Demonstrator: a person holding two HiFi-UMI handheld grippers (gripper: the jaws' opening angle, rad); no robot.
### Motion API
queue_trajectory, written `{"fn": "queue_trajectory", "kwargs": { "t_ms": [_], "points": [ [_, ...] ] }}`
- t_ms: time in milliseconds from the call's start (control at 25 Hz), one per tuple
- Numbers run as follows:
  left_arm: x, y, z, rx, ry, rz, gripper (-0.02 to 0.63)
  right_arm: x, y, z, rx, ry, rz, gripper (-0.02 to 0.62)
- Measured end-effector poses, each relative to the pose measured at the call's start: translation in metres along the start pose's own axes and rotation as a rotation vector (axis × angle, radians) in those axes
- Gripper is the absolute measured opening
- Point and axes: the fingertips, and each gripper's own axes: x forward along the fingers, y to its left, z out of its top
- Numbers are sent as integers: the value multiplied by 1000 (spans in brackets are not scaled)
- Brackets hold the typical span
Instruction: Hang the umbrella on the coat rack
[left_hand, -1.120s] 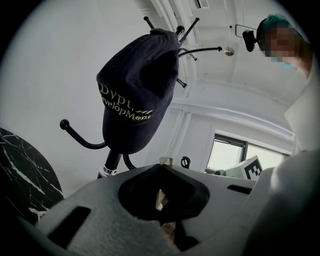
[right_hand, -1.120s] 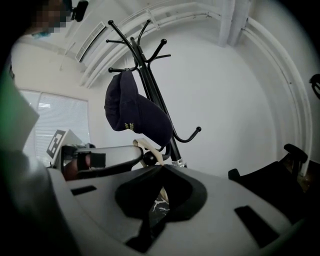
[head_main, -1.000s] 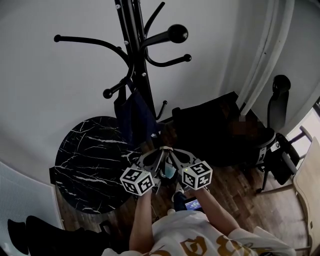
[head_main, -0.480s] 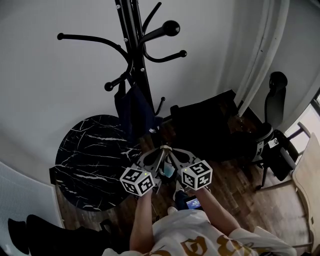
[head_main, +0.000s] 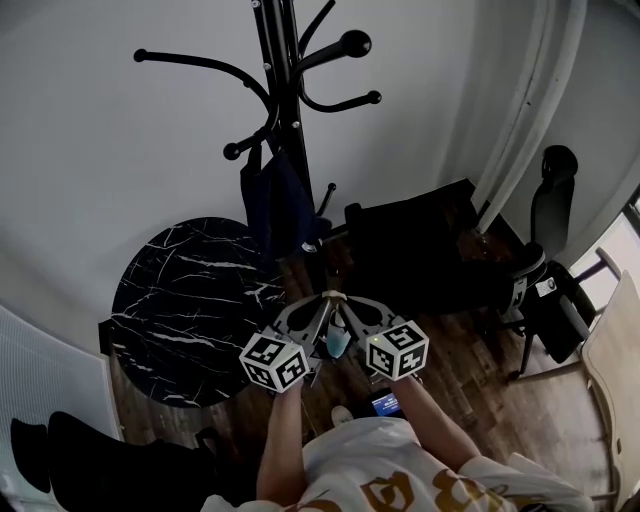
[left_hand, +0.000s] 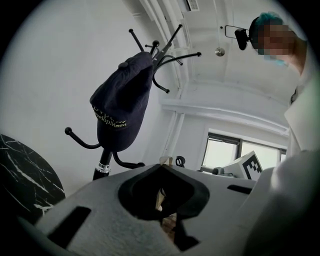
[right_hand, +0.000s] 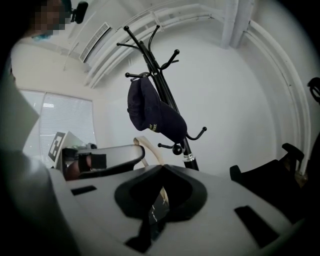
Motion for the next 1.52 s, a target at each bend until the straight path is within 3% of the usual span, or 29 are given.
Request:
{"fn": "queue_trajectory", "kwargs": {
  "t_ms": [520,760,1080,1240,1520],
  "points": [
    [-20,-26,3,-17,-56,62,18,-29,18,1,-6,6,83,12],
    [-32,-60,13,-25,-107,90,19,-61,25,17,-38,1,119,13],
    [-43,-109,5,-9,-105,118,20,-108,41,13,-19,-3,129,12],
    [-48,-131,-2,-6,-108,124,18,-132,43,9,52,-10,135,12],
    [-55,-160,-12,8,-117,121,18,-162,48,3,36,-18,140,12]
  ]
}}
